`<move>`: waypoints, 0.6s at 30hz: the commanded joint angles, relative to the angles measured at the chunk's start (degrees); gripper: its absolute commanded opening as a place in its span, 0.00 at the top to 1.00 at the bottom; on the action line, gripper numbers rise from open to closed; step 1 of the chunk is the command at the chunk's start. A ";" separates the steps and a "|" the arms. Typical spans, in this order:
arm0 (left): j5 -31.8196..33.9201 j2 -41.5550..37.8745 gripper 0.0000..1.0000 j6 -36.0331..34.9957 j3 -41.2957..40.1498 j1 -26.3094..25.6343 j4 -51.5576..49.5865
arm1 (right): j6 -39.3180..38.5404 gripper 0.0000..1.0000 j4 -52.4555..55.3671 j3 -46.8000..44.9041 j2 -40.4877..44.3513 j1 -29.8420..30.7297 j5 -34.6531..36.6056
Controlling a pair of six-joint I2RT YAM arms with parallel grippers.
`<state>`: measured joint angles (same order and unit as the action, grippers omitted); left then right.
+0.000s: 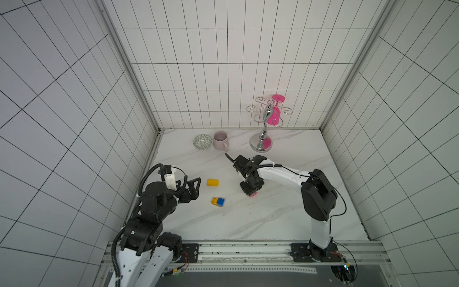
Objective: Assemble the letter s with lego
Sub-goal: Assemble the lego brick with the lego brick.
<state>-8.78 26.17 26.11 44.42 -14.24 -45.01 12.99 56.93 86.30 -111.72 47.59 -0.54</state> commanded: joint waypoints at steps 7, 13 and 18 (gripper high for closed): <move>0.69 -0.88 0.01 0.08 -0.44 0.00 0.72 | -1.66 0.74 -0.71 -2.19 -2.32 -0.35 0.91; 0.51 -0.64 0.01 0.00 -0.48 0.00 0.81 | -2.53 0.74 -1.77 -2.85 -2.35 -0.64 0.10; 0.32 -0.52 0.01 0.00 -0.43 0.00 0.81 | -3.24 0.75 -2.82 -3.18 -2.55 -1.18 -1.66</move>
<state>-8.78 25.82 26.11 44.42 -14.24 -45.01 10.90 54.39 85.58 -112.77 47.11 -0.64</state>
